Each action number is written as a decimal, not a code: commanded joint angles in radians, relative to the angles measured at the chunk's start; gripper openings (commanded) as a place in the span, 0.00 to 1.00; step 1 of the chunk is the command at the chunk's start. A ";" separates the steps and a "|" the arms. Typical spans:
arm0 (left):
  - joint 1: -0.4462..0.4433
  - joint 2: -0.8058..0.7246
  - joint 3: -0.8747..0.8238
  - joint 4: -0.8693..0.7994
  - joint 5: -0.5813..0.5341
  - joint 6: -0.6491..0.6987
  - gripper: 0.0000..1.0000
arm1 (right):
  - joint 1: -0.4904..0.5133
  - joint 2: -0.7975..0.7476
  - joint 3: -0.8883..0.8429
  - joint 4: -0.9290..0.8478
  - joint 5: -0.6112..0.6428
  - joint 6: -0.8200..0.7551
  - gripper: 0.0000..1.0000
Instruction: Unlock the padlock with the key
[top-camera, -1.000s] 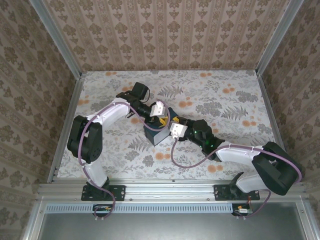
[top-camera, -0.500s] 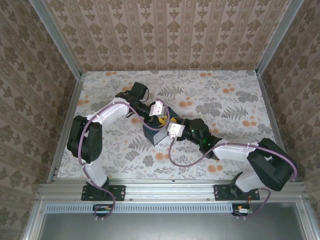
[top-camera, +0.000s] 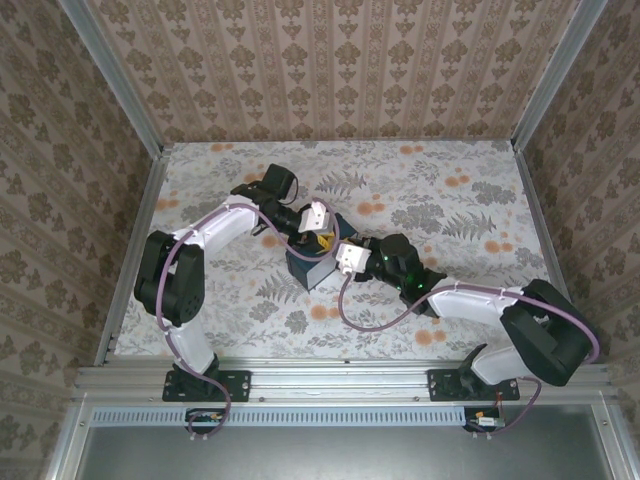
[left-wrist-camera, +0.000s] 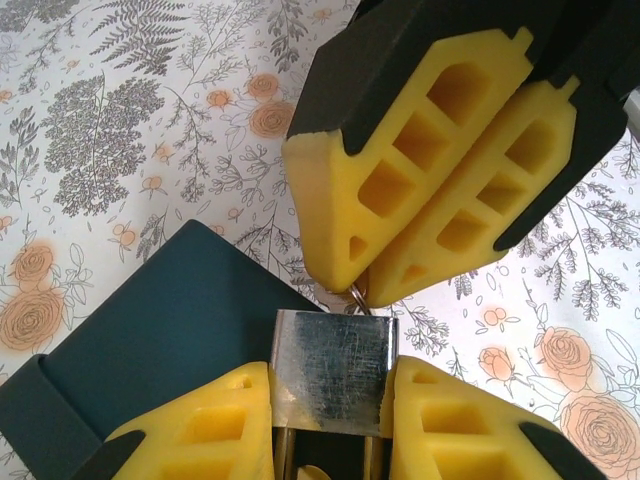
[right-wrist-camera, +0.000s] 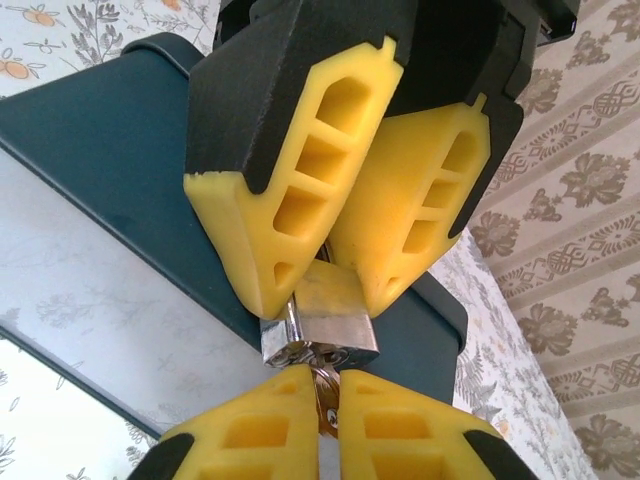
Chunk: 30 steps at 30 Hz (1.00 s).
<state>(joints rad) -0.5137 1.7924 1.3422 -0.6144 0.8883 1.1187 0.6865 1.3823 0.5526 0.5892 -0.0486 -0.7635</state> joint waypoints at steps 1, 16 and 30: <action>0.001 0.009 0.005 -0.046 0.034 0.020 0.12 | -0.019 -0.045 0.040 -0.081 -0.039 0.071 0.07; -0.009 0.002 0.001 -0.036 0.062 0.020 0.12 | -0.140 -0.021 0.220 -0.437 -0.325 0.574 0.00; -0.014 -0.005 -0.015 -0.003 0.075 0.005 0.12 | -0.157 -0.021 0.224 -0.498 -0.392 0.853 0.00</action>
<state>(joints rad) -0.5228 1.7927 1.3388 -0.6159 0.9134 1.1187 0.5320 1.3624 0.7841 0.1043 -0.4335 0.0315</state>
